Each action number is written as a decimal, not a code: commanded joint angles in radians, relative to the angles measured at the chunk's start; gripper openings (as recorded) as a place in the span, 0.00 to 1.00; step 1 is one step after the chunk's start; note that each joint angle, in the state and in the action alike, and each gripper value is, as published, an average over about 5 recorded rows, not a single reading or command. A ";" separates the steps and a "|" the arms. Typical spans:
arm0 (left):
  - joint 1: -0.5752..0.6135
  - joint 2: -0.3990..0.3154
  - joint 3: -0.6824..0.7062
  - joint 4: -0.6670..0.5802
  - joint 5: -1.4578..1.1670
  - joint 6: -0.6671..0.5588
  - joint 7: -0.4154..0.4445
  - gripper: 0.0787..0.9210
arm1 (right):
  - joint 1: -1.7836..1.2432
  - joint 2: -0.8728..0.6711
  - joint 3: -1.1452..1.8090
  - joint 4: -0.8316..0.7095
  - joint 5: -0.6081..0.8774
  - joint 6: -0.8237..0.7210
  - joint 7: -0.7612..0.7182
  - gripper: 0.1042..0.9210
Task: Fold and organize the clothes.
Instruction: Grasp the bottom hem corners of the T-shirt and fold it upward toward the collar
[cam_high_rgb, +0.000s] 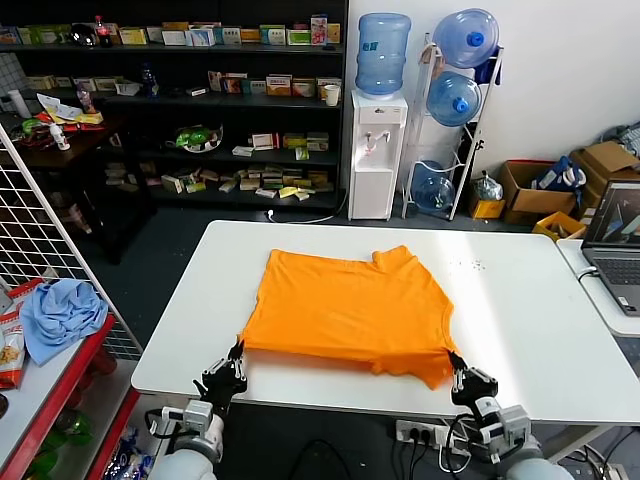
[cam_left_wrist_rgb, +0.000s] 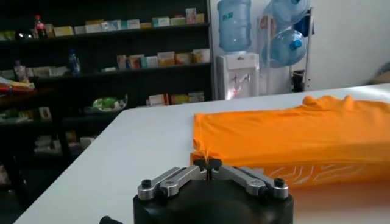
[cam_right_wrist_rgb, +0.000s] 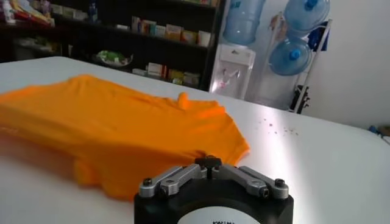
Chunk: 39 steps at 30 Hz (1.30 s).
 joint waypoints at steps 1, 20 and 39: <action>-0.190 0.005 0.055 0.189 -0.041 -0.009 0.001 0.03 | 0.238 -0.004 -0.077 -0.209 -0.007 0.022 -0.017 0.02; -0.303 0.023 0.149 0.239 -0.050 -0.007 0.002 0.03 | 0.375 0.024 -0.167 -0.289 -0.003 -0.082 0.057 0.02; -0.207 0.055 0.126 0.182 -0.102 -0.005 0.006 0.33 | 0.193 -0.015 -0.072 -0.131 0.116 -0.275 0.104 0.37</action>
